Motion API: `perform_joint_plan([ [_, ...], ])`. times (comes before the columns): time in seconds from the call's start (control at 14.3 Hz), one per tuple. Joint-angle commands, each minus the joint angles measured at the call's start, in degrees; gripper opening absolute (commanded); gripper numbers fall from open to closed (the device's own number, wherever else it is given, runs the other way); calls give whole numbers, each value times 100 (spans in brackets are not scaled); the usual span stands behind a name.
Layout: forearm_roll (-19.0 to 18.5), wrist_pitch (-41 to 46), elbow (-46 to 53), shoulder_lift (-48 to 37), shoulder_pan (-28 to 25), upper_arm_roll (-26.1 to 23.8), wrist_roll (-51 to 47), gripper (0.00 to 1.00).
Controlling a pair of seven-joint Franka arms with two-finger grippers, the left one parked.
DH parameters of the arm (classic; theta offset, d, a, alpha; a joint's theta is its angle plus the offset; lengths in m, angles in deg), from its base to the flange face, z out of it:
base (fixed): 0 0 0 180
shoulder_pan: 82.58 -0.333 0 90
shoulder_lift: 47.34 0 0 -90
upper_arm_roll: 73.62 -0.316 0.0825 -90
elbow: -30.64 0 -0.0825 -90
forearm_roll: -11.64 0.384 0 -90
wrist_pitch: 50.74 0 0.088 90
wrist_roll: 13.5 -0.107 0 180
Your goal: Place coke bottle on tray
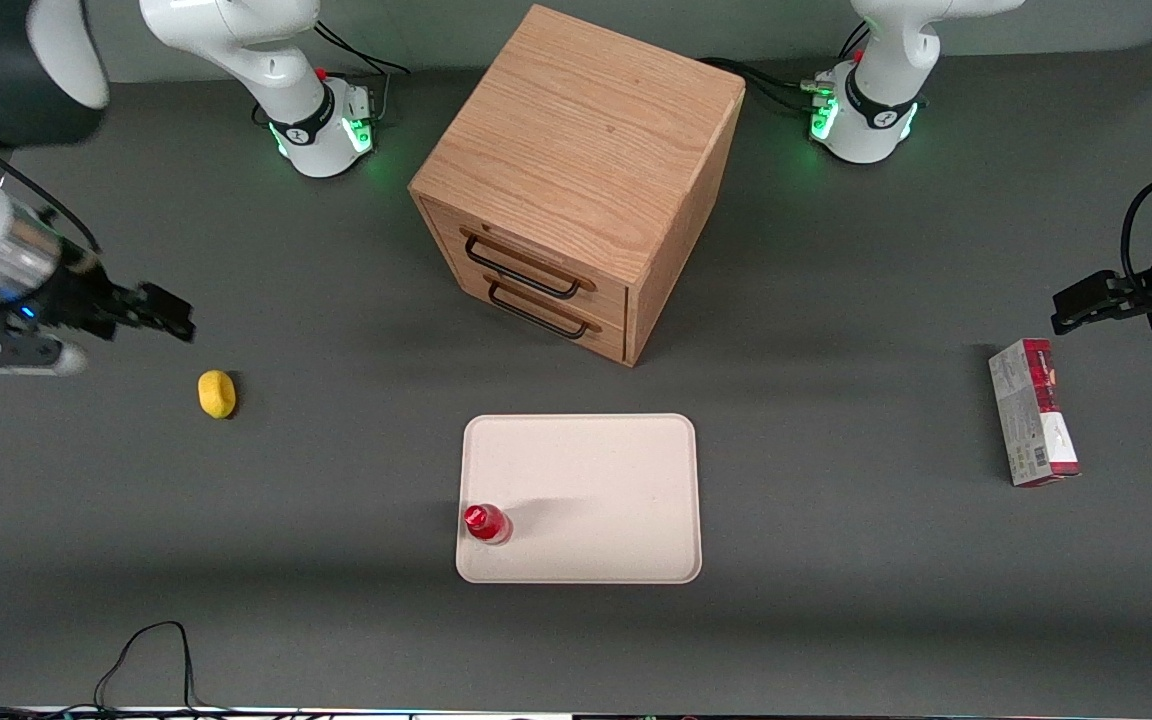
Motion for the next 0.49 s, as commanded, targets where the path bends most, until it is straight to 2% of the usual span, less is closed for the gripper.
perform_joint_plan([
  [0.0, 126, 254, -302, -436, -84, 149, 346, 100],
  [0.42, 91, 325, -337, -507, -120, 141, 303, 100],
])
